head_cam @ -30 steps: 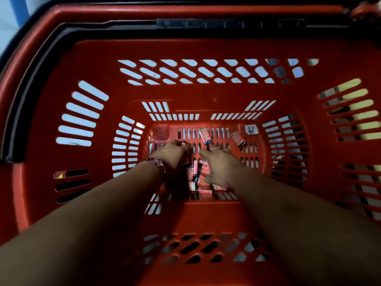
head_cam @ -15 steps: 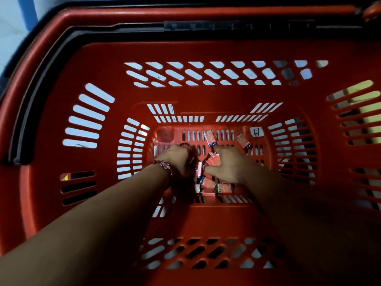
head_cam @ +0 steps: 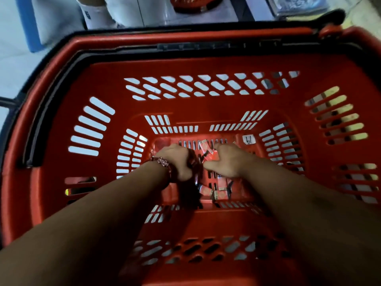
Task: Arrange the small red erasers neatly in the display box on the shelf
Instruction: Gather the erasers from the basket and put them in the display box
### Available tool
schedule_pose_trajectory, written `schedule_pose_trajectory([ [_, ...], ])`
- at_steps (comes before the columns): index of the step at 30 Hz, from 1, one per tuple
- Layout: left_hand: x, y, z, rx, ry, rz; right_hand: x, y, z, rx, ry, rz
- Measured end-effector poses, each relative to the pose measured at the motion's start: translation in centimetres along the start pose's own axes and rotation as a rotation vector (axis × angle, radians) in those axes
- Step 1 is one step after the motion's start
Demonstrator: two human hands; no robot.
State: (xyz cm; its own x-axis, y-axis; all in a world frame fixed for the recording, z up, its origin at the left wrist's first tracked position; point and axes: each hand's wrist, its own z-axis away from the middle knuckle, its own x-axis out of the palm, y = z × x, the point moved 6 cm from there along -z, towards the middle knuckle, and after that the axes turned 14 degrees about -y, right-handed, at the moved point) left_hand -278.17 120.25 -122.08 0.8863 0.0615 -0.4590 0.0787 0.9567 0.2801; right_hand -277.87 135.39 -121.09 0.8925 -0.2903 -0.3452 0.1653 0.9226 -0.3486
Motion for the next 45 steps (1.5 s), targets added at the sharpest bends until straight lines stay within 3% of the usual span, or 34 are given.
schedule_pose_trajectory([
  [5,-2.9,1.2,3.1,0.041,0.066,-0.15,-3.0,0.2,3.4,-0.022,0.103,-0.045],
  [12,-8.0,7.5,11.9,0.111,0.278,-0.398,-5.4,0.7,13.5,0.019,0.296,0.031],
  [20,-11.8,19.4,25.9,0.285,0.564,-0.553,-7.0,1.1,31.8,0.03,0.585,0.072],
  [27,-10.4,32.2,36.4,0.517,0.739,-0.626,-5.7,4.6,49.2,0.092,0.85,0.07],
  [37,-6.2,47.0,43.2,0.769,0.682,-0.619,-1.1,14.6,66.1,0.283,1.094,-0.092],
  [45,-0.8,57.0,44.3,1.03,0.568,-0.45,2.1,23.4,72.6,0.414,1.194,-0.207],
])
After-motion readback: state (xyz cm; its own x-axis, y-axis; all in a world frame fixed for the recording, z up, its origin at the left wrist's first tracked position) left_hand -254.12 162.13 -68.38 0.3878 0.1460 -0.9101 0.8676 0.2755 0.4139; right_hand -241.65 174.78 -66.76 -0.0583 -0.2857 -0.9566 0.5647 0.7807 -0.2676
